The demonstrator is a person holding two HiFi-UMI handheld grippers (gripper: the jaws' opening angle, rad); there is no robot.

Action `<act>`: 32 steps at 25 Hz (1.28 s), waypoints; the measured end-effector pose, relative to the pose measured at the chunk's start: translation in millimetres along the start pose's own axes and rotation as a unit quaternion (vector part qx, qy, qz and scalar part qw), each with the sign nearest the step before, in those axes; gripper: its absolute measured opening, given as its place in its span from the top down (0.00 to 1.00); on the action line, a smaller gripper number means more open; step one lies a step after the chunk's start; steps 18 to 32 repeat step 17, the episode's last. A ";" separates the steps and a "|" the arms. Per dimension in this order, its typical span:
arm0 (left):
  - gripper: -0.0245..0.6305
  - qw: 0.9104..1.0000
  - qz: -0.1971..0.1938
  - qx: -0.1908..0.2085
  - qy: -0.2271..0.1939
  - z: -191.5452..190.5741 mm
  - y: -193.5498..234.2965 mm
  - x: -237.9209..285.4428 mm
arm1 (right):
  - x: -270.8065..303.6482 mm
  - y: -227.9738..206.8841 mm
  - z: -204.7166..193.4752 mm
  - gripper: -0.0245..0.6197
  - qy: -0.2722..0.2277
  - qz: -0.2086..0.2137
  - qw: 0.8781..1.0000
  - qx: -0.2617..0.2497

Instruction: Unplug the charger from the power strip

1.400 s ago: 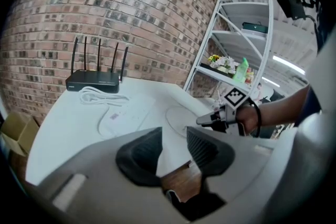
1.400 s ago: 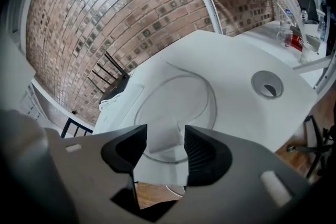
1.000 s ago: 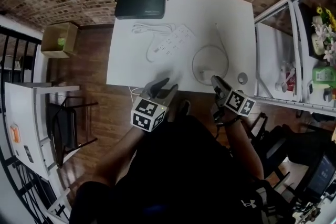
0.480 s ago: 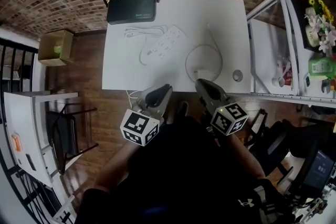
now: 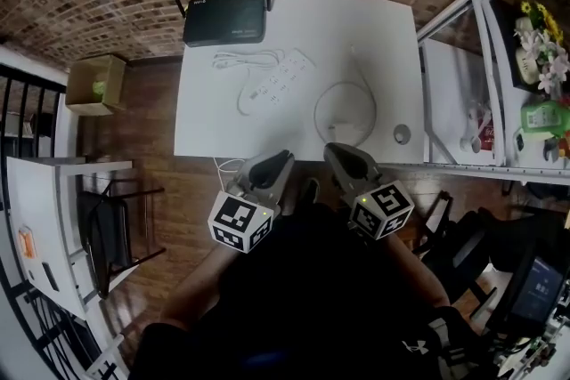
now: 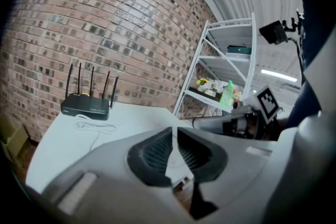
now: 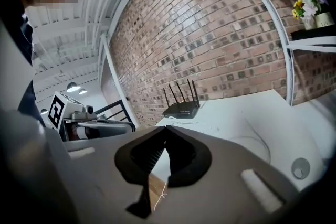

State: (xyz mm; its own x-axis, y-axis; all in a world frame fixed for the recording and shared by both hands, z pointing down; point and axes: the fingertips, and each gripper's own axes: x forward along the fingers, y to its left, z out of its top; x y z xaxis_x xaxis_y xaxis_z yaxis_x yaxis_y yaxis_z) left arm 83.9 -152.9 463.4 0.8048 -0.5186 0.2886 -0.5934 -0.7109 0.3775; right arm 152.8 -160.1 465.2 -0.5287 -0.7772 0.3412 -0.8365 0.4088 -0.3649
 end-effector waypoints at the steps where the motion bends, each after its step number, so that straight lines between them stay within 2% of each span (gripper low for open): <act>1: 0.91 1.000 -0.001 0.000 0.000 -0.7 -0.6 0.5 | -0.4 -0.2 -0.1 0.95 -0.001 0.000 1.000 -0.001; 32: 0.91 1.000 -0.011 0.017 0.008 -2.3 -7.1 4.4 | -1.9 -3.6 3.1 0.95 -0.010 -0.005 1.000 -0.009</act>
